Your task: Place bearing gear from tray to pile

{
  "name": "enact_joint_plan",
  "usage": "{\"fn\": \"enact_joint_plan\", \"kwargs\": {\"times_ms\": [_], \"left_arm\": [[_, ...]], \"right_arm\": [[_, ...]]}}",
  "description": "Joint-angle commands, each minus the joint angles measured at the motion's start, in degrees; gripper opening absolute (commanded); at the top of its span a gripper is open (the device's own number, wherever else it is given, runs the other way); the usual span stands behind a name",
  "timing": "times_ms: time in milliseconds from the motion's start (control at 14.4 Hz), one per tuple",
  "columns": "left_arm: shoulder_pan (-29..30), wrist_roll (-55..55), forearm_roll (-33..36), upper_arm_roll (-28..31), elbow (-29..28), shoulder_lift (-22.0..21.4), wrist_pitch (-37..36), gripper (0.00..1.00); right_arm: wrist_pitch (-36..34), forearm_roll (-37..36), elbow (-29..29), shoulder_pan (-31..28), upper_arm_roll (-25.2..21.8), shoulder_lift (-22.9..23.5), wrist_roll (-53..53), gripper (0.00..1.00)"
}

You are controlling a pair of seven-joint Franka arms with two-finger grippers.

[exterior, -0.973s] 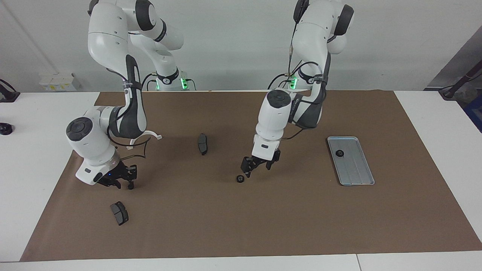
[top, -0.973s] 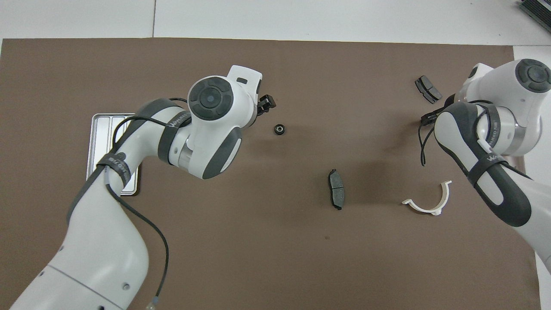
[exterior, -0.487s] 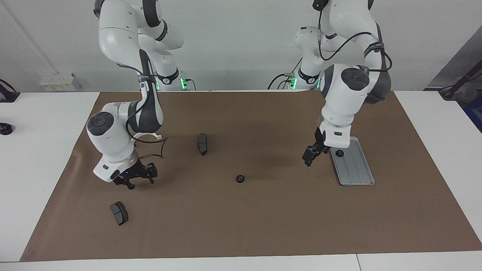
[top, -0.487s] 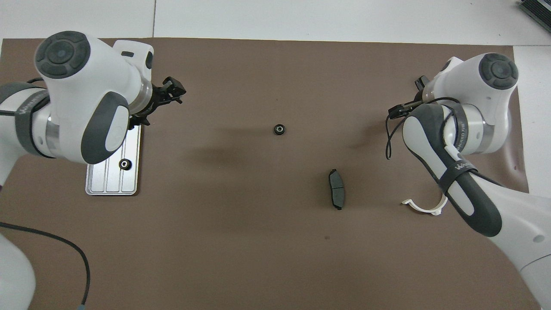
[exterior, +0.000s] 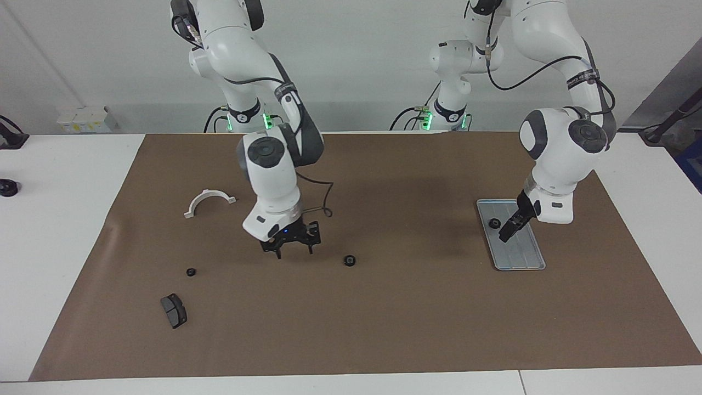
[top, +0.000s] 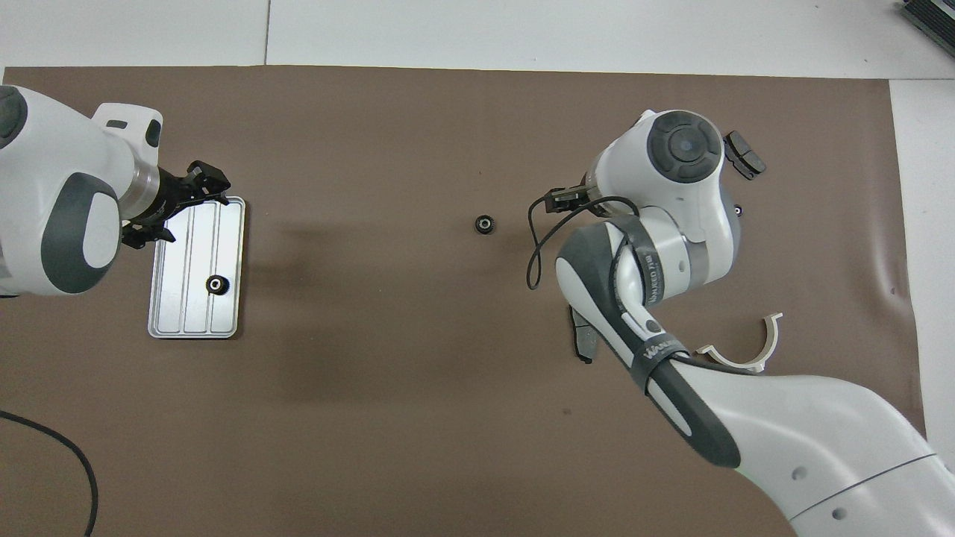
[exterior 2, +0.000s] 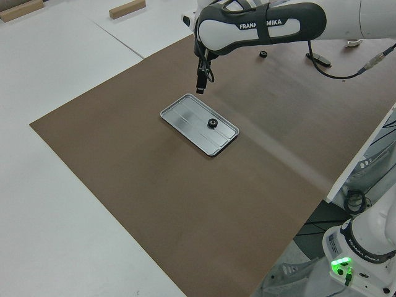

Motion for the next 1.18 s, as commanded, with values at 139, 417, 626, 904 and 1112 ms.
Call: {"fn": "enact_joint_plan", "kwargs": {"times_ms": [139,417,626,904,1112], "left_arm": [[2.92,3.78,-0.68,-0.48,-17.37,-7.77,10.21,1.00],[3.01,2.04,-0.68,-0.56,-18.96,-7.33,11.52,0.75],[2.40,-0.70,-0.68,-0.56,-21.25,-6.89,15.30,0.68],[2.13,-1.31,-0.68,-0.56,-22.04,-6.63,15.75,0.62],[2.05,-1.49,-0.68,-0.56,-22.92,-6.45,17.50,0.52]], "right_arm": [[9.34,-3.45,3.14,6.62,-0.35,7.56,11.61,0.85],[14.53,-4.43,2.35,6.27,-0.17,8.45,11.80,0.84],[15.78,-4.60,2.26,6.71,-0.17,9.59,11.89,0.81],[15.60,-4.52,0.59,7.76,-0.17,9.51,11.89,0.73],[15.34,-4.60,-0.29,8.38,-0.17,9.24,11.89,0.66]]}}
